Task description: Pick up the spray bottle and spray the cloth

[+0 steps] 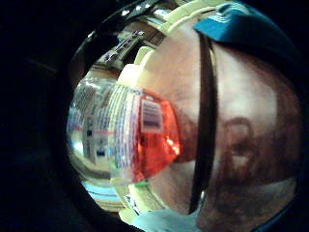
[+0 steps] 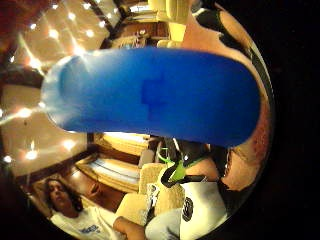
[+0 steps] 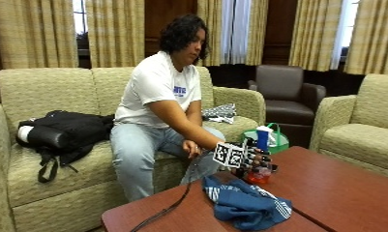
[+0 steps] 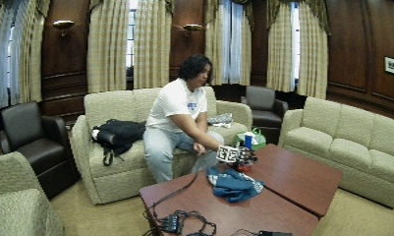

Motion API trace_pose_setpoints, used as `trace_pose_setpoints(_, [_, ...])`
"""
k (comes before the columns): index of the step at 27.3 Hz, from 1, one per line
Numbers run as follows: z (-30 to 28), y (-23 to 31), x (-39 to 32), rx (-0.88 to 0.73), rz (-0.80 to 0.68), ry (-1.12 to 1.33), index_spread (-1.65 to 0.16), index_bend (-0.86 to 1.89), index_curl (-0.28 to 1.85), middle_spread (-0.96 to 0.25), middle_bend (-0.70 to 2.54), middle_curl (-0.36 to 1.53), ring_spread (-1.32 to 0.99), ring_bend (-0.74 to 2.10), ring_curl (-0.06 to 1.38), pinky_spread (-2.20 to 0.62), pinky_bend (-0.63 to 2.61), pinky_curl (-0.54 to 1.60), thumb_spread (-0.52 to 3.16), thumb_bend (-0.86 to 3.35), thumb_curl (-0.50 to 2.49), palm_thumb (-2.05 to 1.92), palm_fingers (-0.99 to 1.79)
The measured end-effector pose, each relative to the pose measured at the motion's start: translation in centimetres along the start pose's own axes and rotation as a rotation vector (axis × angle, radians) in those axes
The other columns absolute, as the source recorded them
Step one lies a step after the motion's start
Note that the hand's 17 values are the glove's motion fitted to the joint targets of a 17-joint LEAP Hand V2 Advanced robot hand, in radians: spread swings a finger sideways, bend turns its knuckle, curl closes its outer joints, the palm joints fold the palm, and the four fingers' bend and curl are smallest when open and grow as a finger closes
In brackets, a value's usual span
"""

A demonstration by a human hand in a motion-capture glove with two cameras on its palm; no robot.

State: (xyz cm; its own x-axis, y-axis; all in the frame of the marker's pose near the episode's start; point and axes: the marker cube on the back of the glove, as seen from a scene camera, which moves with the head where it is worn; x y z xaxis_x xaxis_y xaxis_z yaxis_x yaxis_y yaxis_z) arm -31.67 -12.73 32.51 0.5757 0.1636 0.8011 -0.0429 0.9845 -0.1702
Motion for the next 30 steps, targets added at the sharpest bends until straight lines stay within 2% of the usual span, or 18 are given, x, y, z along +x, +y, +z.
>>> trace_pose_setpoints(6, [-3.2,0.7,-1.7,-0.044,-0.014,0.078,-0.41,0.12,0.41,-0.20,0.28,0.39,-0.20,0.39,0.36,0.06,0.25,0.34,0.83,-0.06,0.59,0.66,0.41])
trace_pose_setpoints(11, [-6.6,3.0,-2.8,-0.121,-0.118,0.265,-0.43,0.12,0.37,-0.20,0.25,0.38,-0.20,0.38,0.34,0.10,0.24,0.33,0.87,-0.05,0.54,0.61,0.39])
trace_pose_setpoints(21, [-13.4,7.0,-2.3,-0.303,-0.201,0.558,-0.44,0.13,0.32,-0.18,0.21,0.37,-0.19,0.38,0.33,0.14,0.24,0.34,0.93,-0.05,0.45,0.52,0.39])
trace_pose_setpoints(26, [-16.4,8.8,-2.8,-0.340,-0.237,0.647,-0.45,0.14,0.31,-0.17,0.20,0.36,-0.17,0.36,0.33,0.17,0.24,0.34,0.95,-0.04,0.42,0.50,0.39])
trace_pose_setpoints(30, [-19.3,8.3,-2.9,-0.358,-0.274,0.757,-0.45,0.15,0.30,-0.16,0.19,0.36,-0.16,0.35,0.32,0.18,0.25,0.34,0.96,-0.04,0.41,0.49,0.38])
